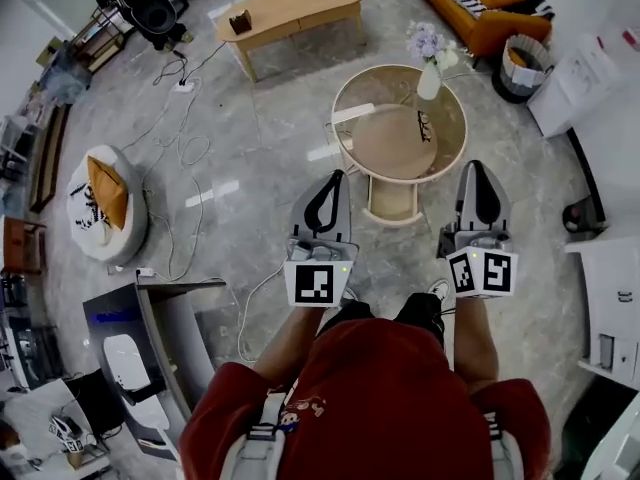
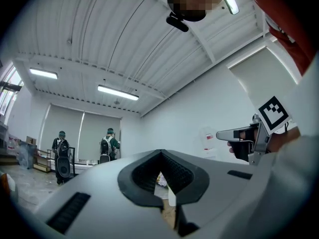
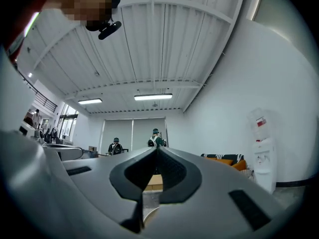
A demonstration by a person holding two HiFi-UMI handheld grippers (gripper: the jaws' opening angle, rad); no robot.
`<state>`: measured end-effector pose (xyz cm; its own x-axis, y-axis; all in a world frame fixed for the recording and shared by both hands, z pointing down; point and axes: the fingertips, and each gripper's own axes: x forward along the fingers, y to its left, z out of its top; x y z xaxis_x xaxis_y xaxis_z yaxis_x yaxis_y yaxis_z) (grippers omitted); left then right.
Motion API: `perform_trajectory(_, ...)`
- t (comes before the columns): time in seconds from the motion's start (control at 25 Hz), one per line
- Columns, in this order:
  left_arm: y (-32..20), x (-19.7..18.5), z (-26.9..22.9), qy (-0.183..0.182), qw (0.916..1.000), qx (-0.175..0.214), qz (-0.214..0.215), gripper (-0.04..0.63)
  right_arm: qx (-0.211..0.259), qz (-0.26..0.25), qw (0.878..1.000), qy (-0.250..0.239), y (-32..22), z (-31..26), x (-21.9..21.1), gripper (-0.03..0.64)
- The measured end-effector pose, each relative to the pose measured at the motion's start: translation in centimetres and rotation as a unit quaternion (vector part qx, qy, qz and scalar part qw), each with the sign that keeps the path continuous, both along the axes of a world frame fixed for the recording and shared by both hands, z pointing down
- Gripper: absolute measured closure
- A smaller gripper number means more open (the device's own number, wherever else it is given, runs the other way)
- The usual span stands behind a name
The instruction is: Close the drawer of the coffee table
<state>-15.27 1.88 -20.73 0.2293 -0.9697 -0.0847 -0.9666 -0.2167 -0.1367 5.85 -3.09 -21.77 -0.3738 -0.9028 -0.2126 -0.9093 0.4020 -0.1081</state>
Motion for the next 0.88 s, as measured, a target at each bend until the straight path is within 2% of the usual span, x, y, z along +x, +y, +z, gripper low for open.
perform_trajectory(0.16, -0.4, -1.9, 0.3, -0.001, 0.9999, -0.006, 0.012, 0.583, -0.004, 0.014, 1.0, 0.005, 0.7, -0.2, -1.3, 0.594)
perform_trajectory(0.32, -0.9, -1.3, -0.9, 0.024, 0.9988, 0.034, 0.027, 0.583, -0.011, 0.018, 1.0, 0.01, 1.2, 0.6, -0.8, 0.595)
perform_trajectory(0.4, -1.1, -0.4, -0.4, 0.012, 0.9982, 0.044, 0.039, 0.583, -0.019, 0.017, 1.0, 0.007, 1.3, 1.8, -0.1, 0.595)
perform_trajectory(0.56, -1.7, 1.0, 2.2, -0.005, 0.9984, 0.031, 0.047, 0.583, -0.03, 0.018, 0.999, 0.011, 1.1, 4.8, 0.9, 0.595)
perform_trajectory(0.88, -2.8, 4.1, 10.7, 0.008, 0.9978, 0.037, 0.055, 0.583, -0.074, 0.018, 0.997, 0.027, 0.0, 15.8, 2.2, 0.595)
